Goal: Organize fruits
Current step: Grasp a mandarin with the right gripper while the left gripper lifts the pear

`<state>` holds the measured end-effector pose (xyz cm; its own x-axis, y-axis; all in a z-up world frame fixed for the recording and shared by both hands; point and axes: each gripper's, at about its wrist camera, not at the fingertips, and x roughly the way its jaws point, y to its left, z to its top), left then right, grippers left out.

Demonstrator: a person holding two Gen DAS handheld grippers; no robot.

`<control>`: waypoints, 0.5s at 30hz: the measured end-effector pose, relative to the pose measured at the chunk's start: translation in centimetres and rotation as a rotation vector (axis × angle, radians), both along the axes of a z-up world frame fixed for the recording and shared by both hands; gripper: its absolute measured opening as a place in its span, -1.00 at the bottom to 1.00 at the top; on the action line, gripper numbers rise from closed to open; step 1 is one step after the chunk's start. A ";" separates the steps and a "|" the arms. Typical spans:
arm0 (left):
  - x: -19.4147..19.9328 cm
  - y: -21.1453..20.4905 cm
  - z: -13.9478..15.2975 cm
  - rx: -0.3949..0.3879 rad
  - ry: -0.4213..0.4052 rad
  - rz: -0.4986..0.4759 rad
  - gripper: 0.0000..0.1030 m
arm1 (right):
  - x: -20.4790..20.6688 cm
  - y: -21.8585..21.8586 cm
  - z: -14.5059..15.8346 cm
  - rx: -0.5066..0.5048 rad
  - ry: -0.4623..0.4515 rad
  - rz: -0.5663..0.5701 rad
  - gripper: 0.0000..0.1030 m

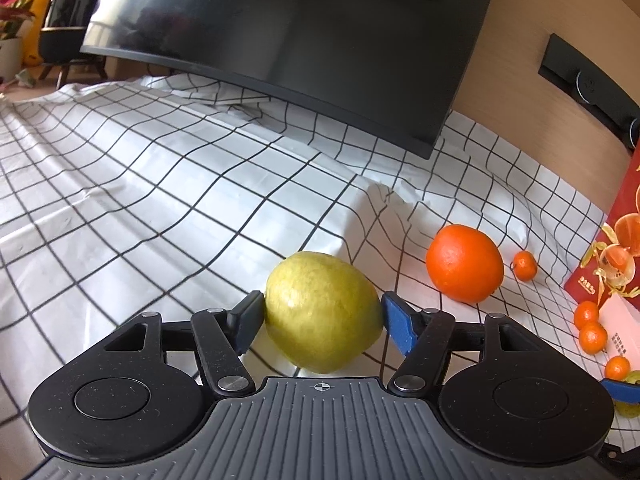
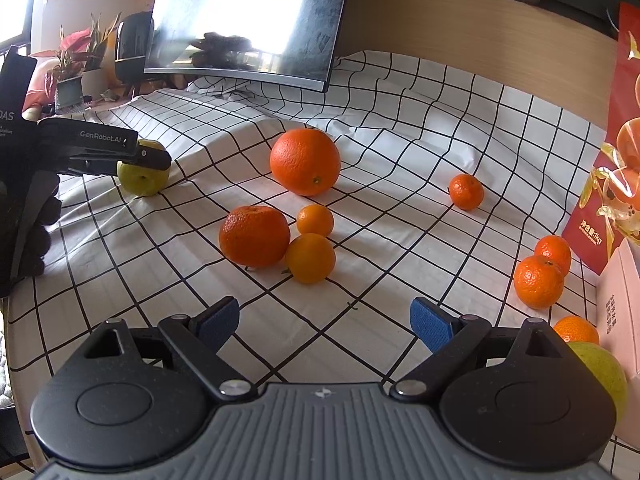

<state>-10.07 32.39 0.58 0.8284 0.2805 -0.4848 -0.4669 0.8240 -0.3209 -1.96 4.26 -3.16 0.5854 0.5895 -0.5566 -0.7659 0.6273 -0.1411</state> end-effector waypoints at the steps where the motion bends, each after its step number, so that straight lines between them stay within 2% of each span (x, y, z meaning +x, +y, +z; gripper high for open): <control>1: -0.2 -0.2 0.0 -0.005 -0.004 -0.005 0.36 | 0.0 0.0 0.0 0.000 -0.001 0.000 0.80; 8: -1.8 -3.3 0.2 0.034 -0.040 -0.139 0.36 | 0.0 0.3 0.2 -0.005 -0.028 -0.017 0.80; 12: -2.3 -5.6 1.1 0.082 -0.054 -0.223 0.36 | 0.1 1.4 0.9 0.005 -0.037 0.030 0.67; 15: -3.3 -6.0 2.0 0.081 -0.102 -0.223 0.35 | 0.6 2.7 1.9 0.027 -0.010 0.081 0.62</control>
<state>-13.37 26.35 2.61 0.9178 0.1194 -0.3786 -0.2388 0.9279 -0.2862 -1.34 6.93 -1.29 0.5406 0.6501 -0.5339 -0.8130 0.5668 -0.1330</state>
